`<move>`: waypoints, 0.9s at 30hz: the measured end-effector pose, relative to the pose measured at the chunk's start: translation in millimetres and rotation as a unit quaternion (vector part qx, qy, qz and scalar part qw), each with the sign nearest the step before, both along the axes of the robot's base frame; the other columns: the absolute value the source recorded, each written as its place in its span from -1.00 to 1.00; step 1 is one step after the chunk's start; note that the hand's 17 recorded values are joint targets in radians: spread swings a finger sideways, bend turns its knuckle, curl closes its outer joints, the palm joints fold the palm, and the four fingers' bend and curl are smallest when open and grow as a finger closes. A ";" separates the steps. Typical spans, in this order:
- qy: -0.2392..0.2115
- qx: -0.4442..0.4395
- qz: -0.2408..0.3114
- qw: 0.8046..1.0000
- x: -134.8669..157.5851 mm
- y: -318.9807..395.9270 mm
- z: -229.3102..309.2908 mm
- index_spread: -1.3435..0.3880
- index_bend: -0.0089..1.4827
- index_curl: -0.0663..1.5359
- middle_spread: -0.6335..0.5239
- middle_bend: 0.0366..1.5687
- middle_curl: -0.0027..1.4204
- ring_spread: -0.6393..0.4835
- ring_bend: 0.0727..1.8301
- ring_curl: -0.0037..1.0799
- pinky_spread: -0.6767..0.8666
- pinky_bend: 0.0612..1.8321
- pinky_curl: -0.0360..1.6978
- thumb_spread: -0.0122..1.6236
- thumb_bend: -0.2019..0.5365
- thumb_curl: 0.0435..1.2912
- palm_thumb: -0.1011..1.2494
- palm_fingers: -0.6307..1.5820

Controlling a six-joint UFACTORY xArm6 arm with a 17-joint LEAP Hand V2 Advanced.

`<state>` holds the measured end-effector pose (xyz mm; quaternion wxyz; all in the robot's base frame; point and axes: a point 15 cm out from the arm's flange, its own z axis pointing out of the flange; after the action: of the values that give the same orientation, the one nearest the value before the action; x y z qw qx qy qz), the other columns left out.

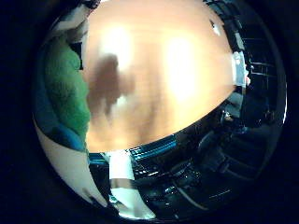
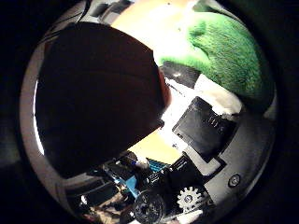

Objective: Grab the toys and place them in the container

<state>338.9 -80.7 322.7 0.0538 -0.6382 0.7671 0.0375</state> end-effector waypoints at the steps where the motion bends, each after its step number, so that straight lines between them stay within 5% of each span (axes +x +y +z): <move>1: -0.010 -0.003 -0.001 1.000 1.4 -2.7 19.6 0.19 0.40 0.33 -0.26 0.65 0.33 -0.34 0.46 0.57 -0.38 0.37 0.17 0.24 -0.49 -0.07 0.72 0.44; 16: -0.101 -0.046 0.009 0.994 -0.6 3.1 207.9 0.20 0.38 0.36 -0.22 0.66 0.32 -0.36 0.42 0.67 -0.40 0.29 0.30 0.21 -0.49 0.04 0.71 0.45; 27: -0.124 -0.060 0.068 0.988 4.5 81.8 251.3 0.19 0.36 0.38 -0.22 0.64 0.32 -0.37 0.39 0.71 -0.41 0.25 0.35 0.19 -0.49 0.09 0.69 0.46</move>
<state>343.5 1.1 574.0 0.1072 -0.6907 0.7102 -0.0847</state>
